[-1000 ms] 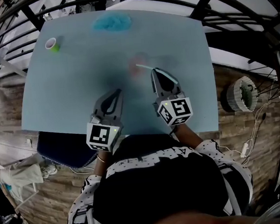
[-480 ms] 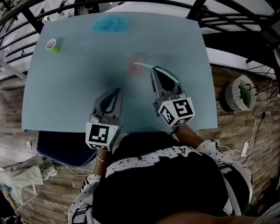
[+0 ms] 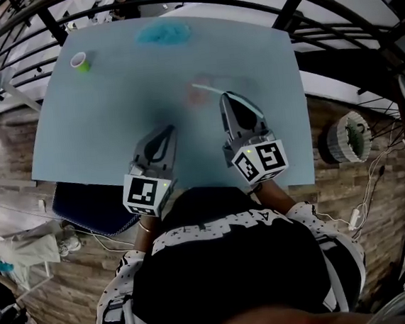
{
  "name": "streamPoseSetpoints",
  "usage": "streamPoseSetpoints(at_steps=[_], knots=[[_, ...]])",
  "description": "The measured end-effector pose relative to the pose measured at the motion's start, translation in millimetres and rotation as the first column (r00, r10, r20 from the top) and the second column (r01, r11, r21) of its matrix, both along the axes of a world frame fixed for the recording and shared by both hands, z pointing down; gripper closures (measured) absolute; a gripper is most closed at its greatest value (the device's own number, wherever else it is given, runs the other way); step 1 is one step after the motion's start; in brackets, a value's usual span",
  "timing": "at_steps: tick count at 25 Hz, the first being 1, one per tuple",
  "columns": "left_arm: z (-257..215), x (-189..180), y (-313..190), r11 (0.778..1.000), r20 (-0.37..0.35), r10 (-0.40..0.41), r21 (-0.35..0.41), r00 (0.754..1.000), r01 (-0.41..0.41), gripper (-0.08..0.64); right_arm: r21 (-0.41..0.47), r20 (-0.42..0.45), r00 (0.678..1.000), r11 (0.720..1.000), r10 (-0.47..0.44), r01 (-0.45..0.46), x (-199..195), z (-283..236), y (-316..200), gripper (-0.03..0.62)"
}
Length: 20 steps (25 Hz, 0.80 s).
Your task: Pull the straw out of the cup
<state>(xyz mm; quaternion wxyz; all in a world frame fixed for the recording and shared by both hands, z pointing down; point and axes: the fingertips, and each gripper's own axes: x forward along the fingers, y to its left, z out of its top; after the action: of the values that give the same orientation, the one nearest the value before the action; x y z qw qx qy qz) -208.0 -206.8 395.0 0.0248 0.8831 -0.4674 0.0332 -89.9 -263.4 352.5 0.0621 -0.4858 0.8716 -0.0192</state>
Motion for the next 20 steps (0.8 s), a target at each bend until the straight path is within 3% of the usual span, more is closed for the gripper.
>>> streamPoseSetpoints(at_steps=[20], knots=[[2.5, -5.7, 7.4, 0.999, 0.009, -0.037, -0.009, 0.999, 0.037, 0.545, -0.009, -0.013, 1.000, 1.000, -0.024, 0.023, -2.8, 4.5, 4.0, 0.560]])
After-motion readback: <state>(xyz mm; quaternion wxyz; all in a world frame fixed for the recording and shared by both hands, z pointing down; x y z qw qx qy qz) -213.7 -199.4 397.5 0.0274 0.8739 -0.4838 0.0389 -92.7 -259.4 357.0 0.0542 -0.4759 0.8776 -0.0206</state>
